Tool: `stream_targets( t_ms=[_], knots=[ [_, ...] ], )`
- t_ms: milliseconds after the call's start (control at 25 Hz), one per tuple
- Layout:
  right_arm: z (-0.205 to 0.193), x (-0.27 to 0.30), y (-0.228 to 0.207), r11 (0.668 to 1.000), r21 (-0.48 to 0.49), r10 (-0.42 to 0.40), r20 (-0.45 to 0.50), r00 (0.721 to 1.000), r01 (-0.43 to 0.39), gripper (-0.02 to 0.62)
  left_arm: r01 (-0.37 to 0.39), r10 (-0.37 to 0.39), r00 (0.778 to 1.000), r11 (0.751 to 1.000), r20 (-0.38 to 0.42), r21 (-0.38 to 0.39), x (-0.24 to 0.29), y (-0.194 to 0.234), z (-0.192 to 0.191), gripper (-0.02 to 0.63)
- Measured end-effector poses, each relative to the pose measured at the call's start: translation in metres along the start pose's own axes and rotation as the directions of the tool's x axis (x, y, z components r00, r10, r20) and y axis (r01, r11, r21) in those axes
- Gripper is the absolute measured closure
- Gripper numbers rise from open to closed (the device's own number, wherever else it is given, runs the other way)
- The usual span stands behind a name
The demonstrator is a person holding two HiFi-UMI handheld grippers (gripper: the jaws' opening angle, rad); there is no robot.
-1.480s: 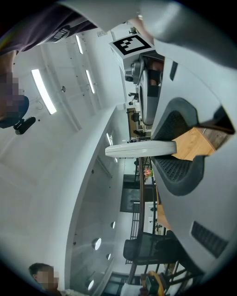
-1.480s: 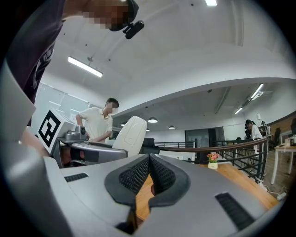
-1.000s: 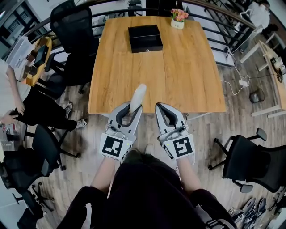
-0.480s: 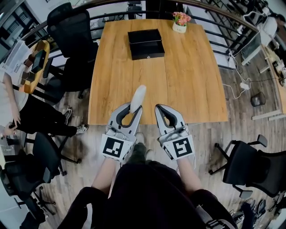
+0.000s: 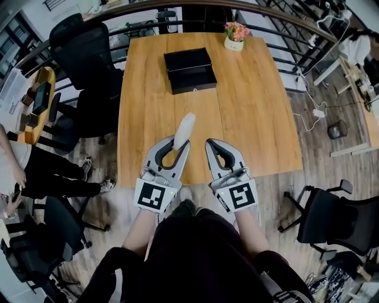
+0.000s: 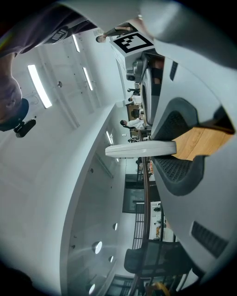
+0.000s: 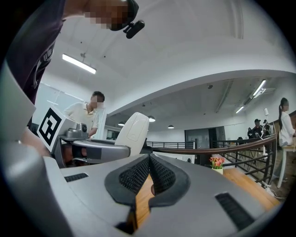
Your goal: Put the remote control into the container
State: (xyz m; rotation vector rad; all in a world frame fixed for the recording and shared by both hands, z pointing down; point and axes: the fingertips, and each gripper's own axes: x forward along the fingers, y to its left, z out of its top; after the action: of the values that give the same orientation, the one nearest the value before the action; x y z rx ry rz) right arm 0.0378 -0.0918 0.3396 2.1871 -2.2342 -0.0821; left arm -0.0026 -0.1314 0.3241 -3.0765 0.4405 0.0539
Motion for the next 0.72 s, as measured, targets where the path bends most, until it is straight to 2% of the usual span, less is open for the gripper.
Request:
stream_targets(
  t_ms=[280,720],
  knots=[
    [-0.005,0.036,-0.014,1.000,-0.005,-0.027,-0.019,0.999,0.027,0.577,0.027,-0.027,1.000,1.000,0.010,0.001,0.027,0.035,0.000,0.505],
    [-0.031,0.087,-0.065,1.000,0.019,-0.023,-0.049,0.999,0.024,0.577,0.008,-0.009,1.000,1.000,-0.005,-0.029,0.085,0.069,-0.022,0.505]
  ],
)
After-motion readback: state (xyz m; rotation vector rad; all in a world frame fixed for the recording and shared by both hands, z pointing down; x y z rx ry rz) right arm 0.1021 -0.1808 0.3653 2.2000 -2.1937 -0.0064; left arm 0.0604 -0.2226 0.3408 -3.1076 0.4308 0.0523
